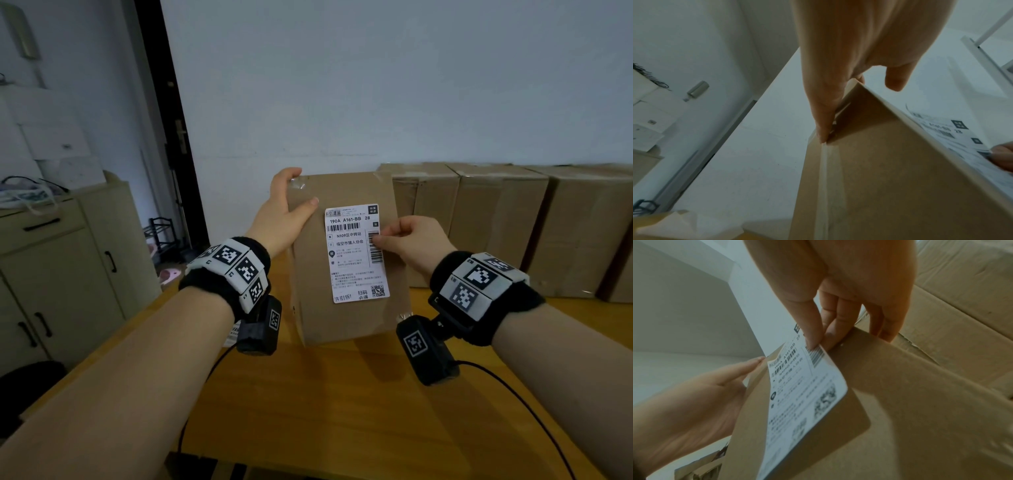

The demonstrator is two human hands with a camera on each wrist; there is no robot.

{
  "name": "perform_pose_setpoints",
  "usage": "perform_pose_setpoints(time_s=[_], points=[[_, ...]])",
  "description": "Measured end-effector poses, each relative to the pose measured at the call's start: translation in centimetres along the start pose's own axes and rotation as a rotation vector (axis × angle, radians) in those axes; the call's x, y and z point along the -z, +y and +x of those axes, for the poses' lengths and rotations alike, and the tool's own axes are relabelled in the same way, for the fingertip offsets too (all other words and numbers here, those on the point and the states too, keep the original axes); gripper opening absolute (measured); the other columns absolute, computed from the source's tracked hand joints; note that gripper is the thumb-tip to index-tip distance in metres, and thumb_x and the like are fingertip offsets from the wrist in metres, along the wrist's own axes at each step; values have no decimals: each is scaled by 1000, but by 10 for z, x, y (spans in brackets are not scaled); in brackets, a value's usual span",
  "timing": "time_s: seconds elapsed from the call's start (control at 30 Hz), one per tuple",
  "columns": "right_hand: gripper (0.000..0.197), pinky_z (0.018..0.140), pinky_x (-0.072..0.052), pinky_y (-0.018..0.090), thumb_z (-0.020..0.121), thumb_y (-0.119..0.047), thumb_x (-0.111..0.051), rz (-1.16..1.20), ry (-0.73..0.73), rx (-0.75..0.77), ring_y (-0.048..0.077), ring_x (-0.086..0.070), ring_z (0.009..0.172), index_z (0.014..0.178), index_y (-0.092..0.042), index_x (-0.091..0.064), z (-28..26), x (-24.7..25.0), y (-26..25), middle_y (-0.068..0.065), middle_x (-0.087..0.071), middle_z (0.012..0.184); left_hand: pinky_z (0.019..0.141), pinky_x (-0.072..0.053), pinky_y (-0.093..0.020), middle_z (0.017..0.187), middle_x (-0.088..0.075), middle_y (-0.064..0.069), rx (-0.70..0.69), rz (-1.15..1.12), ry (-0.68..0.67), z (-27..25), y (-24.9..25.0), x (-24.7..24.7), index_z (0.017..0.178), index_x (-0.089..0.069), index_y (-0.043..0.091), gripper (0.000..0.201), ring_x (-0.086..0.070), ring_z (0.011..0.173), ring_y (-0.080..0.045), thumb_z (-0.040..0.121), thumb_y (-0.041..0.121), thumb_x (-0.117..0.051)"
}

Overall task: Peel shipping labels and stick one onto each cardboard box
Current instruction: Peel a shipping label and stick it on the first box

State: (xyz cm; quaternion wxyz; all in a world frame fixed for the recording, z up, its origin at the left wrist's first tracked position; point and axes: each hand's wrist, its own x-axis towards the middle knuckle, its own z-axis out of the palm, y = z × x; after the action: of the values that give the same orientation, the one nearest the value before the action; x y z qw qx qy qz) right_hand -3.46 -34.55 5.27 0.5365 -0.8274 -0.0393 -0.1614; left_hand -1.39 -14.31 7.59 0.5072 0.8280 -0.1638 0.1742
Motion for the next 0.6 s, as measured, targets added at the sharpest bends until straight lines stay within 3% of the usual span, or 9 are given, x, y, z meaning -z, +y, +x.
perform_pose_setpoints(time_s=[0.1, 0.23, 0.37, 0.6], points=[[12, 83, -54, 39, 80, -13, -71, -37, 5, 2, 24, -64, 86, 75, -8, -62, 2, 0, -2, 10, -68, 88, 97, -48, -45, 134, -48, -4, 24, -22, 6, -1, 2, -1, 132, -27, 37, 68, -57, 111, -24, 76, 53, -63], [11, 83, -54, 40, 80, -14, -71, -56, 24, 2, 22, -64, 84, 76, -7, -63, 4, 2, -4, 6, -66, 83, 93, -51, -43, 126, -53, -2, 16, 17, 32, 2, -2, -3, 133, -27, 33, 77, -58, 107, -22, 73, 44, -75], [13, 83, -54, 39, 80, -14, -71, -64, 28, -4, 19, -62, 82, 72, -9, -62, 3, 1, -4, 1, -64, 77, 85, -52, -32, 108, -53, 4, -29, 40, 61, 3, -2, -7, 136, -27, 25, 79, -59, 96, -16, 75, 32, -77], [12, 80, -54, 38, 80, -15, -71, -58, 46, -11, 19, -62, 81, 74, -9, -63, 2, 0, -3, 4, -66, 82, 62, -45, -12, 99, -49, 11, -44, 73, 75, 5, -5, -7, 136, -27, 25, 72, -54, 79, -1, 81, 27, -72]])
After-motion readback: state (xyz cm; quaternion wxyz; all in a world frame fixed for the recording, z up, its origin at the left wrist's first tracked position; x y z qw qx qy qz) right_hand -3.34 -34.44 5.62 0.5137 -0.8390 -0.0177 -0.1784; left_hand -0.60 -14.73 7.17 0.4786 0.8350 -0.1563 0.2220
